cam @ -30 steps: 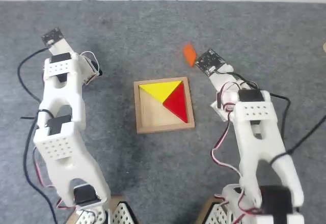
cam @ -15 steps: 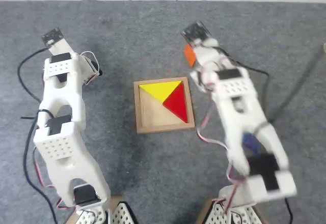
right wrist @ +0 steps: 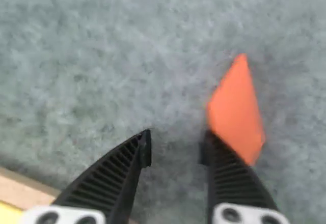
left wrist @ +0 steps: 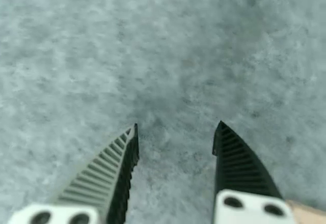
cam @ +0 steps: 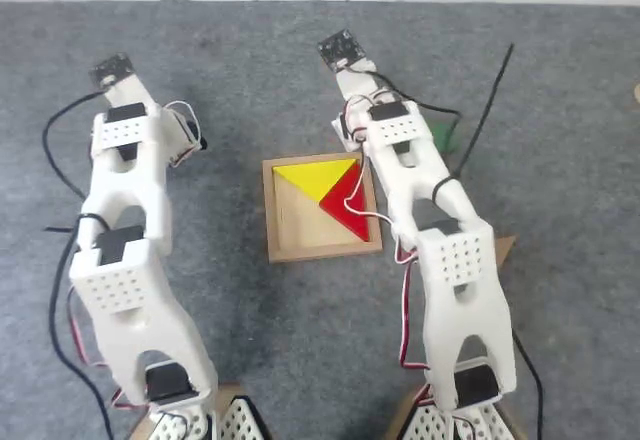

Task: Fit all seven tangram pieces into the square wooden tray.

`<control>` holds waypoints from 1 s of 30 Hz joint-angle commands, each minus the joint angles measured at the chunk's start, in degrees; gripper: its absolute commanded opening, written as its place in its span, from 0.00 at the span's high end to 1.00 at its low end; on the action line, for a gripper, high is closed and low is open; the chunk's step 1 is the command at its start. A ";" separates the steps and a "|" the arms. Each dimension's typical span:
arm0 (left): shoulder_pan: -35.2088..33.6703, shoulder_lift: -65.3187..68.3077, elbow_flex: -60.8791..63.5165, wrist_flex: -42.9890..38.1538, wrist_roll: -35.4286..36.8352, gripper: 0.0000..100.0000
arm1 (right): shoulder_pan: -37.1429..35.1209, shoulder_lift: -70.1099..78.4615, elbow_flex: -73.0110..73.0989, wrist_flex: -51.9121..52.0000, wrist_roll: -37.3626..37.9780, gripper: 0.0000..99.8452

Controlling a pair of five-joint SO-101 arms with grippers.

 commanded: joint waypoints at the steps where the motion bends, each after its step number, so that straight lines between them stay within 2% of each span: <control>1: 0.26 -1.76 -0.31 -1.05 -1.05 0.77 | 2.33 1.71 -10.29 4.62 0.97 0.81; 12: 0.26 -1.76 -0.31 -1.05 -1.05 0.77 | 2.95 -2.33 -13.54 9.71 1.05 0.79; 18: 0.26 -1.76 -0.31 -1.05 -1.05 0.77 | 4.53 -3.74 -13.27 9.89 4.13 0.79; 28: 0.26 -1.76 -0.31 -1.05 -1.14 0.77 | 5.58 -3.56 -13.19 4.53 3.87 0.79; 30: 0.26 -1.76 -0.22 -1.05 -1.14 0.77 | 5.58 -2.77 -13.19 3.74 1.76 0.79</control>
